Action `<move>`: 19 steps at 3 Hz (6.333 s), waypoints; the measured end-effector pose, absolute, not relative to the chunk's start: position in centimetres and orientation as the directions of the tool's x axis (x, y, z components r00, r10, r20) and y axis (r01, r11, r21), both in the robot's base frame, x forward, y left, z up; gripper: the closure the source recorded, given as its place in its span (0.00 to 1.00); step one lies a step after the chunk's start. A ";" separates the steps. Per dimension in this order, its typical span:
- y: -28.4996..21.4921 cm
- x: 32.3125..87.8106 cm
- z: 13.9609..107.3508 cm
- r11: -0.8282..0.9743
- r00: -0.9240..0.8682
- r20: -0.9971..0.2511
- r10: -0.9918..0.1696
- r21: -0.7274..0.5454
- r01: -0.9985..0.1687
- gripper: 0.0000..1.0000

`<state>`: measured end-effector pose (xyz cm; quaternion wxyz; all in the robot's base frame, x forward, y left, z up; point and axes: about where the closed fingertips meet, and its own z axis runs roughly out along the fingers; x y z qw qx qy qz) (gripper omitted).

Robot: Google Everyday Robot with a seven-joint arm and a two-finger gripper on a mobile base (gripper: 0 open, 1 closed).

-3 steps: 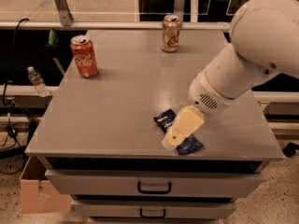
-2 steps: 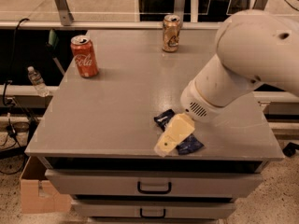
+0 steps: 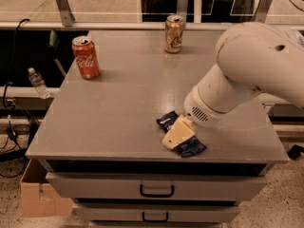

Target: Move rxbar blueberry near coke can

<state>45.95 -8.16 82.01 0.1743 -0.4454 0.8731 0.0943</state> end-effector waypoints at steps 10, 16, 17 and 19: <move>-9.5 56.7 92.6 0.533 -0.299 -0.576 -0.760 -0.291 -0.795 1.00; 8.0 68.1 88.2 0.228 -0.069 -0.582 -0.810 -0.205 -0.952 0.60; 8.9 67.9 87.4 0.213 -0.068 -0.573 -0.817 -0.191 -0.958 0.37; 9.9 67.2 86.3 0.191 -0.063 -0.565 -0.823 -0.170 -0.967 0.00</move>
Offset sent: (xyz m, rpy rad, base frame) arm 0.0096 -0.0070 0.0109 -0.0226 -0.0505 -0.0273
